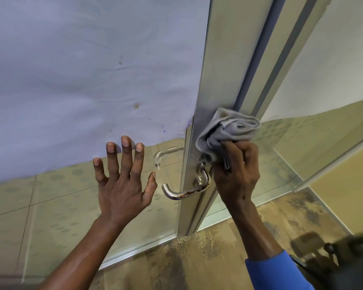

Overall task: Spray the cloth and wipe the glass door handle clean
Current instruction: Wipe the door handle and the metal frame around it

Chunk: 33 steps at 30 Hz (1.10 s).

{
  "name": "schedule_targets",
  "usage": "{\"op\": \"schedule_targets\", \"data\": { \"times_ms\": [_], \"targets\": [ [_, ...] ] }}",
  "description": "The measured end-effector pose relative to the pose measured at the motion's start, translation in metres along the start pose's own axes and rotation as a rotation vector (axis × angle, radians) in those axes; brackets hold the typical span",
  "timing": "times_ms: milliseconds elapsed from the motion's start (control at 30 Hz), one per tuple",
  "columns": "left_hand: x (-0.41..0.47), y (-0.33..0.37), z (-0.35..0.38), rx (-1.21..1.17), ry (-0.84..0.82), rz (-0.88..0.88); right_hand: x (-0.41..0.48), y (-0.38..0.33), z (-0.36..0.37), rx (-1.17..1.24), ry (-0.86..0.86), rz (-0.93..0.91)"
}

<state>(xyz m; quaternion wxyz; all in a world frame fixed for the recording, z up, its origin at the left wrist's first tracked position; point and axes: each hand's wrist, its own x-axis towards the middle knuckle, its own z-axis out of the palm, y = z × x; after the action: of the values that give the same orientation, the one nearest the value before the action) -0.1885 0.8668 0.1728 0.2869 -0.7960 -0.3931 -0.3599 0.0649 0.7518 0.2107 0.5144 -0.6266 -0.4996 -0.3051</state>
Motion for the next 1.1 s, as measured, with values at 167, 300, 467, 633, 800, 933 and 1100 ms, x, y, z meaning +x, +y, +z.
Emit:
{"op": "schedule_targets", "data": {
  "times_ms": [167,300,467,633,800,933,1100],
  "targets": [
    [0.000,0.000,0.000,-0.009,0.001,-0.008,0.019,-0.018,0.013,0.068,-0.005,-0.058],
    [0.000,0.001,0.000,-0.001,0.004,-0.008,-0.011,-0.010,0.010,0.081,-0.180,-0.125],
    [0.001,0.001,0.000,-0.007,0.003,-0.009,-0.042,0.015,-0.003,-0.168,-0.332,-0.224],
    [0.000,0.001,0.002,-0.010,0.012,-0.009,-0.009,0.010,-0.005,-0.060,-0.099,-0.023],
    [0.000,0.001,0.003,-0.015,0.008,-0.013,0.012,-0.009,0.012,0.002,-0.058,-0.059],
    [0.000,0.001,0.003,-0.013,0.010,-0.011,-0.011,0.001,0.012,0.002,-0.154,-0.182],
    [-0.001,0.001,0.002,-0.019,0.003,-0.009,-0.034,0.027,-0.007,-0.160,-0.385,-0.311]
  ]
}}
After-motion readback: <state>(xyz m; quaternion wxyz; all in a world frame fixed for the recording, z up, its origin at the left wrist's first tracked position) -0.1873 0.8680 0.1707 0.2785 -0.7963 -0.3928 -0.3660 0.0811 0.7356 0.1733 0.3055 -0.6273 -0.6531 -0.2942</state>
